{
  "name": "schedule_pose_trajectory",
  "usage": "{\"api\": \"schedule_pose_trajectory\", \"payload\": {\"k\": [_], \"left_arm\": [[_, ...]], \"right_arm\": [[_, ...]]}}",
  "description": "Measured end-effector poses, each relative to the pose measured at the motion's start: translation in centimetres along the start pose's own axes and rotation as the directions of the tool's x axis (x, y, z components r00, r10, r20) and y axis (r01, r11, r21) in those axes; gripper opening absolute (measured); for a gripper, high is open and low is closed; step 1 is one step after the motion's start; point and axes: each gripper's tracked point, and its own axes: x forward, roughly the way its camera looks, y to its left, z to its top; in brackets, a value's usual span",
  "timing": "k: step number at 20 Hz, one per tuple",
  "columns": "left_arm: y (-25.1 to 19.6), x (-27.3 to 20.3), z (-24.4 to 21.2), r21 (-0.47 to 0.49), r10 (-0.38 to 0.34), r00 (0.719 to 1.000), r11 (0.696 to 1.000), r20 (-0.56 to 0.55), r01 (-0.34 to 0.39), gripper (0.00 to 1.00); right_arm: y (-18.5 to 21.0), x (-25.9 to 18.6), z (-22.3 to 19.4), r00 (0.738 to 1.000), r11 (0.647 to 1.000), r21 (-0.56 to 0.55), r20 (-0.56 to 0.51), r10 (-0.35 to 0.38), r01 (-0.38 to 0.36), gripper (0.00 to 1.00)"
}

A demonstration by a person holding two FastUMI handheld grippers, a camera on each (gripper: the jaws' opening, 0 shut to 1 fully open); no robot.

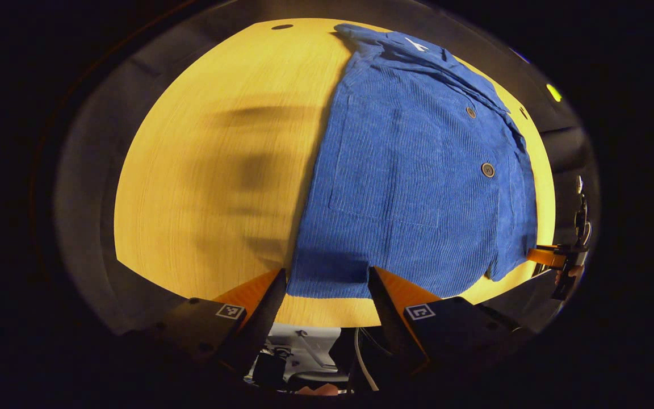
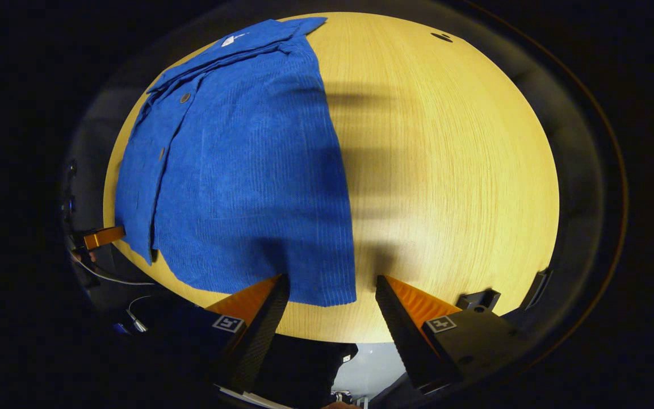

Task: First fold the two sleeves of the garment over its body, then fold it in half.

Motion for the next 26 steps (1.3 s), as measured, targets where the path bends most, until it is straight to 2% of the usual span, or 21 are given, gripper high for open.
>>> {"api": "schedule_pose_trajectory", "payload": {"k": [4,7,8,9,11,12,13,14,16,17,18,20,22,26], "left_arm": [[0.2,0.0,-0.3,0.017,0.013,1.0,1.0,-0.014,-0.013,0.85],[0.4,-0.1,-0.3,0.042,0.058,0.998,0.998,-0.026,-0.057,0.85],[0.5,-0.2,-0.4,0.051,0.085,0.996,0.995,-0.031,-0.084,0.85],[0.6,-0.1,-0.4,0.051,0.085,0.996,0.995,-0.038,-0.083,0.85],[0.5,-0.3,-0.5,0.043,0.084,0.995,0.996,-0.058,-0.081,0.85],[0.4,-0.5,-0.7,0.04,0.079,0.994,0.996,-0.079,-0.076,0.84],[-0.1,-0.2,-0.5,0.038,0.065,0.994,0.997,-0.084,-0.062,0.81],[-1.0,-0.3,-0.4,0.034,0.023,0.997,0.999,-0.08,-0.02,0.57],[-1.3,-0.5,-0.2,0.036,-0.009,0.997,0.999,-0.073,0.012,0.1],[-1.5,-0.1,-0.2,0.013,-0.026,0.998,1.0,-0.059,0.027,0.1],[-1.7,-0.3,-0.2,-0.008,-0.044,0.998,0.999,-0.051,0.043,0.0],[-1.8,-0.8,-0.1,0.011,-0.051,0.998,0.999,-0.025,0.051,0.0],[-2.5,-3.2,1.1,0.049,-0.067,0.997,0.997,0.045,0.064,0.0],[-4.1,-7.8,4.3,0.071,-0.119,0.974,0.992,0.192,0.107,0.0]], "right_arm": [[0.5,0.1,0.3,1.0,1.0,-0.014,-0.009,-0.006,0.006,0.99],[1.4,0.3,0.0,1.0,1.0,-0.025,-0.021,-0.013,0.013,0.99],[3.0,0.4,-0.6,0.999,1.0,-0.01,-0.037,0.018,-0.019,0.82],[3.4,0.6,-0.5,0.999,0.998,-0.054,-0.028,0.019,-0.02,0.62],[4.8,0.5,-0.3,0.997,0.997,-0.012,-0.023,0.071,-0.071,0.41],[4.9,0.7,-0.3,0.995,0.996,0.002,-0.021,0.094,-0.094,0.21],[4.9,0.6,-0.3,0.995,0.995,0.008,-0.015,0.103,-0.102,0.14],[4.9,0.8,-0.2,0.994,0.994,0.01,-0.008,0.113,-0.113,0.14],[5.1,0.7,-0.3,0.993,0.993,0.008,-0.002,0.117,-0.117,0.08],[5.1,0.4,0.0,0.993,0.993,-0.001,0.007,0.114,-0.114,0.05],[5.3,0.2,0.2,0.993,0.993,-0.012,0.02,0.115,-0.115,0.05],[6.1,-1.1,1.2,0.99,0.991,-0.019,0.053,0.134,-0.133,0.05],[7.0,-4.1,3.5,0.978,0.985,-0.017,0.117,0.173,-0.173,0.05],[9.4,-9.7,7.6,0.942,0.97,-0.048,0.231,0.243,-0.239,0.05]]}}
